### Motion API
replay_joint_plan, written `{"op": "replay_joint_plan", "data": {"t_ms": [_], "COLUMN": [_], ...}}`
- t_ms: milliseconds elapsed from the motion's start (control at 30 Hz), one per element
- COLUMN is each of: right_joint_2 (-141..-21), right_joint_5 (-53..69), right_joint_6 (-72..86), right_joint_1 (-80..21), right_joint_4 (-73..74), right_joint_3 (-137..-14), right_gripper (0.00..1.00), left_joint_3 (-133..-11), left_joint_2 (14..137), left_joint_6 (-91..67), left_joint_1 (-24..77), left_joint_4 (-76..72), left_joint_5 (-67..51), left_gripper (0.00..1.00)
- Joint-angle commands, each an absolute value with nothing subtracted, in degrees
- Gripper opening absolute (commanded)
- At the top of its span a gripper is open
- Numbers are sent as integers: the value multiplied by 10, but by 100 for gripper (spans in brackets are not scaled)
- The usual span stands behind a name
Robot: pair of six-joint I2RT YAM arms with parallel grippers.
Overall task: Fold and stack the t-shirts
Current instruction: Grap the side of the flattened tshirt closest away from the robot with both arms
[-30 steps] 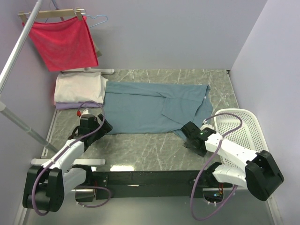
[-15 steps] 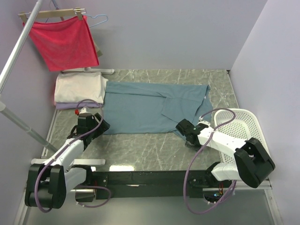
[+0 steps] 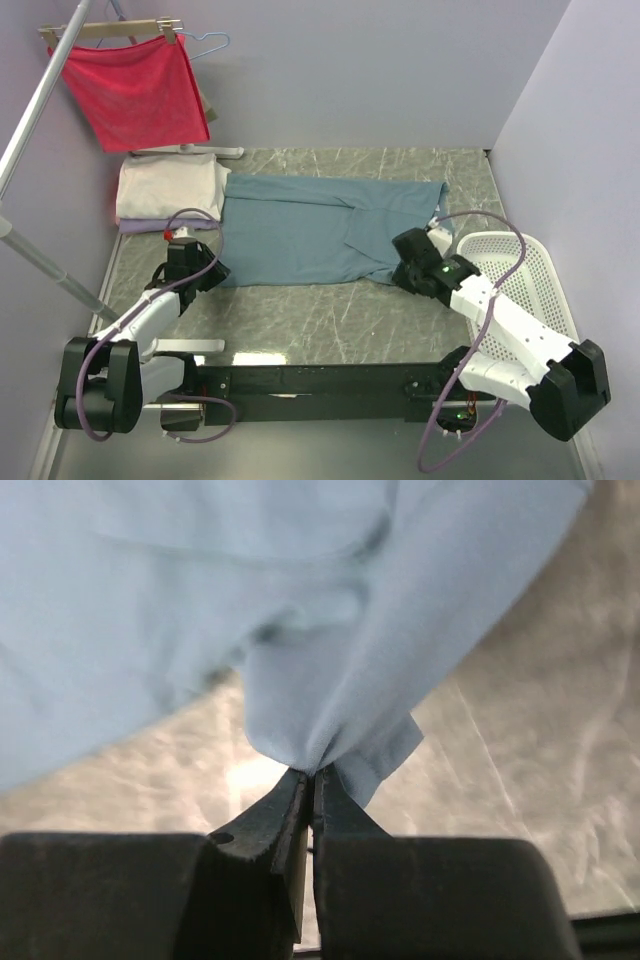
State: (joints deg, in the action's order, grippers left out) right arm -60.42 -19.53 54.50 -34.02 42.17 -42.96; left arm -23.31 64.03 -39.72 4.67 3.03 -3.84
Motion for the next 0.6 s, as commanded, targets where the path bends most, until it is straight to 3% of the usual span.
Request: {"op": "replay_joint_plan", "data": {"t_ms": [0, 133, 567], "right_joint_2": [-629, -699, -948], "right_joint_5": [-126, -95, -81], "right_joint_6": [486, 435, 377], "right_joint_1": [-261, -198, -132], "right_joint_4": [365, 323, 274], "right_joint_3": [-466, -490, -718], "right_gripper": [5, 0, 0], "left_joint_3": [-272, -292, -323], "left_joint_2": [645, 661, 763], "left_joint_6": [-371, -365, -359], "left_joint_1": [44, 44, 43], "left_joint_4": [23, 24, 4], "left_joint_5": [-38, -33, -71], "left_gripper": [34, 34, 23]}}
